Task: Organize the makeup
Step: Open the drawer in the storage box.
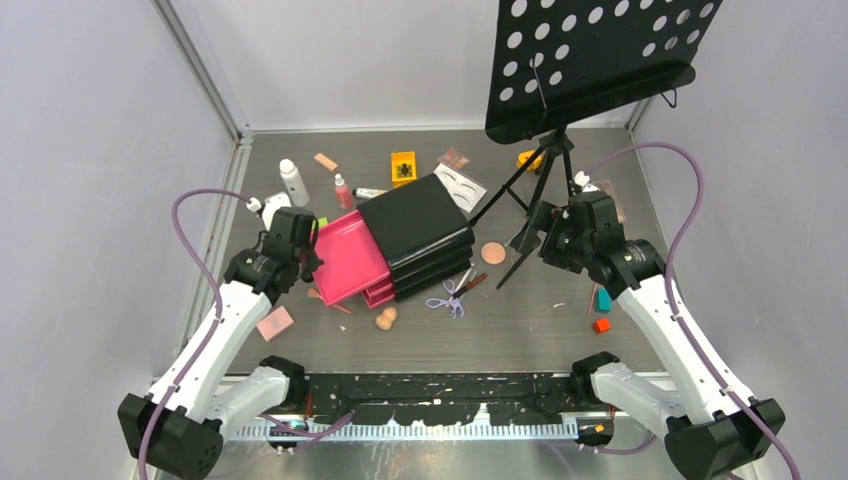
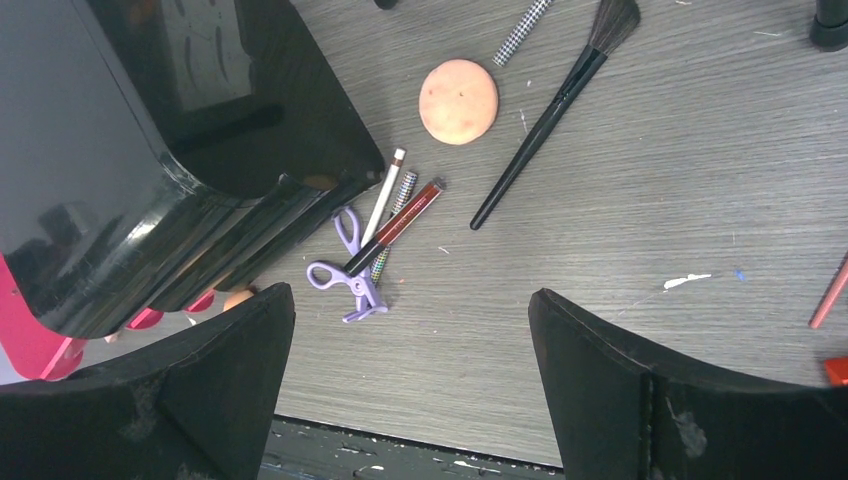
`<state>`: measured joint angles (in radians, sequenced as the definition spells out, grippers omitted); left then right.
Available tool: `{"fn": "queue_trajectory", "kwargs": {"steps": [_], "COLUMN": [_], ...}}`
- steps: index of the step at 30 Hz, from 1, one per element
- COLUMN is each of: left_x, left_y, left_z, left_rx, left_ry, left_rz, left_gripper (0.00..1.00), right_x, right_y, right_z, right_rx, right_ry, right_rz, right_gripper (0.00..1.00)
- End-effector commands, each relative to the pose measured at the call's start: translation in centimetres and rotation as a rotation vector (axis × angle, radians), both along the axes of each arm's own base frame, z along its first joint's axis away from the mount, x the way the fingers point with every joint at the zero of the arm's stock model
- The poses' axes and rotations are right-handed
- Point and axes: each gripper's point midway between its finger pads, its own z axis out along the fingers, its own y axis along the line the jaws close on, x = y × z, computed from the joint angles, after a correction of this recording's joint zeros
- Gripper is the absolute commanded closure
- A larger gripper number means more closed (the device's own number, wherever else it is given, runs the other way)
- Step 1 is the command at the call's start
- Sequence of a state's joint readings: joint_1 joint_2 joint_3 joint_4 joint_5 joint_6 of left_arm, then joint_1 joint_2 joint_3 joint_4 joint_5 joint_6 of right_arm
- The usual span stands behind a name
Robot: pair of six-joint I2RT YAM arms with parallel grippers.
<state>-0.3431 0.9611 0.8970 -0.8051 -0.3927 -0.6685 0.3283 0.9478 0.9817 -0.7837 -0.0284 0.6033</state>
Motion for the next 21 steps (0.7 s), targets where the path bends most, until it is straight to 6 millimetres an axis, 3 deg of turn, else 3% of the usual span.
{"fn": "queue_trajectory", "kwargs": {"steps": [1, 21], "left_x": [-0.3, -1.1], "left_y": [0.9, 2.1], "left_z": [1.5, 2.5], "left_rx": [0.041, 0.086], "left_ry": [-0.038, -0.051], "left_rz": [-0.002, 0.02], "left_gripper": [1.0, 1.0], "right_x": [0.6, 0.7], "right_y": [0.6, 0.8], "right_z": [0.6, 0.2], "right_rx": [0.028, 0.028], "right_ry": [-0.029, -0.021], "right_rz": [0.005, 0.011], "right_gripper": [0.09, 0.09]}}
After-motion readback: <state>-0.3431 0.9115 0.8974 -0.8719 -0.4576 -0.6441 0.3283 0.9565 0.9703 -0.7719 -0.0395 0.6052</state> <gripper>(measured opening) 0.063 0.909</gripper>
